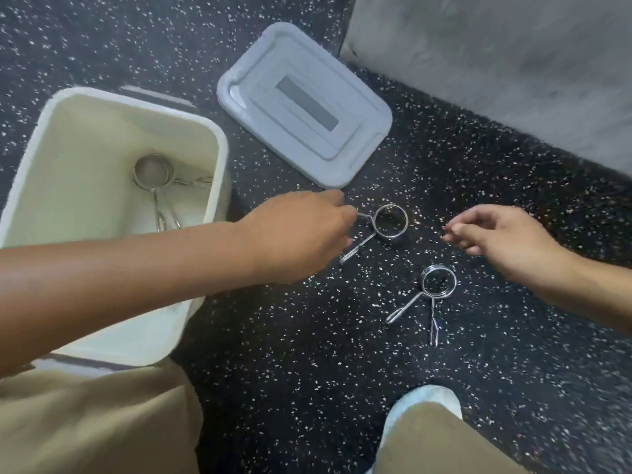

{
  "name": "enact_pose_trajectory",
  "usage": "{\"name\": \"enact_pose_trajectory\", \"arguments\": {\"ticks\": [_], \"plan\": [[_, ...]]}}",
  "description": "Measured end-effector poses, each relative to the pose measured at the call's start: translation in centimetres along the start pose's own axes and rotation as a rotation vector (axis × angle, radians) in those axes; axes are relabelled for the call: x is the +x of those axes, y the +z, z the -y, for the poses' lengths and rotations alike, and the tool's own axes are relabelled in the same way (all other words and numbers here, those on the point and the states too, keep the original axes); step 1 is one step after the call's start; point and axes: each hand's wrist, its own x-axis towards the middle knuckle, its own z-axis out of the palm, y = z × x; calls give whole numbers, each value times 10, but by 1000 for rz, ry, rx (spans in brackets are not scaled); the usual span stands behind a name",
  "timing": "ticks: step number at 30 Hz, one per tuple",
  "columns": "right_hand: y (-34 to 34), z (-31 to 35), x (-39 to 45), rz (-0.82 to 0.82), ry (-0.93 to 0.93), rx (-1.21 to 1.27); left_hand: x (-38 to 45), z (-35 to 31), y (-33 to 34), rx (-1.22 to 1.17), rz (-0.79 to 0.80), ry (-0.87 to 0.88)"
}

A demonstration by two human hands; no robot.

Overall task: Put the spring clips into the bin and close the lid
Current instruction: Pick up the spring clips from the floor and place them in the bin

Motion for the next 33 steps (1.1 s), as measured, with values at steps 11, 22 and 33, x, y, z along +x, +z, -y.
{"name": "enact_pose_trajectory", "arguments": {"ticks": [11, 22, 33], "plan": [[33, -92, -11, 169, -250, -570, 74, -4, 55, 252, 178, 157], [64, -101, 9, 124, -402, -783, 99, -5, 74, 487, 274, 247], [62, -101, 22, 135, -536, -974, 102, -11, 73, 570, 238, 286]]}}
